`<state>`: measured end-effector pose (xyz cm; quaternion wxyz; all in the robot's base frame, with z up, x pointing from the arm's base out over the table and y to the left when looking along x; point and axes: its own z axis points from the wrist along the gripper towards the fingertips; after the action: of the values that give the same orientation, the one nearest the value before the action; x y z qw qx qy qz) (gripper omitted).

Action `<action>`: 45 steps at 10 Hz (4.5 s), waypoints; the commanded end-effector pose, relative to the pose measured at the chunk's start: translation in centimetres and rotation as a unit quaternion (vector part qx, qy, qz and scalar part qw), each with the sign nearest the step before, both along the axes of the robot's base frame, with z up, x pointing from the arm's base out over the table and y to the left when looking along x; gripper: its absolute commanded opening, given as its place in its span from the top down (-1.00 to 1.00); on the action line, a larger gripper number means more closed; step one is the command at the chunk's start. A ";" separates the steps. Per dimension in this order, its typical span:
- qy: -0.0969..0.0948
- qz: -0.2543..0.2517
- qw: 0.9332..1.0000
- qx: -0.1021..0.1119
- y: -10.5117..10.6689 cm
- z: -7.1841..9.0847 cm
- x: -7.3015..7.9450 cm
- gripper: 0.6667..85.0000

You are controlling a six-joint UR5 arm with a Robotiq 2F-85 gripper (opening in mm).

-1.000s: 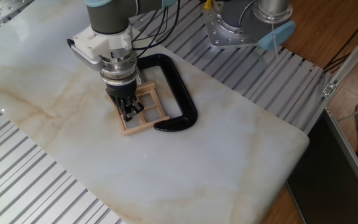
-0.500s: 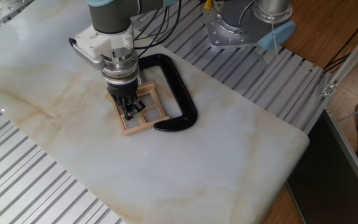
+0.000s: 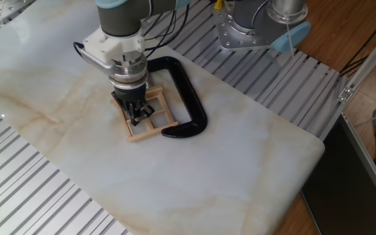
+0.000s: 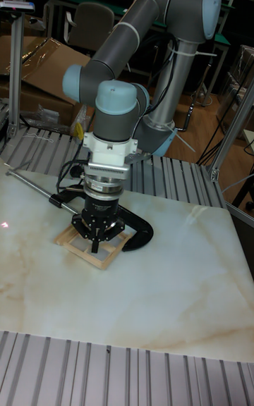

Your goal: Open a sliding window

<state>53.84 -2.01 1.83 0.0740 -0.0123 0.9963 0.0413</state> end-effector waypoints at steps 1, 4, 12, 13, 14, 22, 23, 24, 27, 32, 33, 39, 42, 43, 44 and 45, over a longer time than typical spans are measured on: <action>-0.002 0.066 0.998 -0.011 1.4 0.9 -0.4 1.00; -0.026 0.162 0.986 -0.043 1.4 0.9 -0.2 1.00; -0.066 0.288 0.954 -0.047 1.8 0.4 0.7 1.00; -0.067 0.298 0.951 -0.047 1.7 0.2 0.5 1.00; -0.067 0.306 0.948 -0.050 1.6 0.1 0.4 1.00; -0.053 0.313 0.946 -0.062 0.0 -0.4 -0.7 1.00; -0.052 0.313 0.946 -0.062 0.0 -0.4 -0.8 1.00; -0.052 0.313 0.946 -0.061 0.0 -0.4 -0.9 1.00; -0.052 0.316 0.945 -0.062 -0.4 -0.6 -1.0 1.00; -0.048 0.316 0.945 -0.067 -0.8 -0.7 -1.3 1.00; -0.046 0.315 0.946 -0.069 -1.0 -0.7 -1.5 1.00; -0.044 0.314 0.946 -0.071 -1.8 -1.1 -1.9 1.00; -0.041 0.312 0.946 -0.073 -2.1 -1.0 -2.1 1.00; -0.040 0.311 0.947 -0.074 -2.1 -1.0 -2.2 1.00; -0.039 0.310 0.947 -0.074 -2.1 -1.1 -2.2 1.00; -0.039 0.310 0.947 -0.075 -2.1 -1.1 -2.3 1.00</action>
<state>51.60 -4.07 0.66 0.0934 -0.3337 0.9379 -0.0150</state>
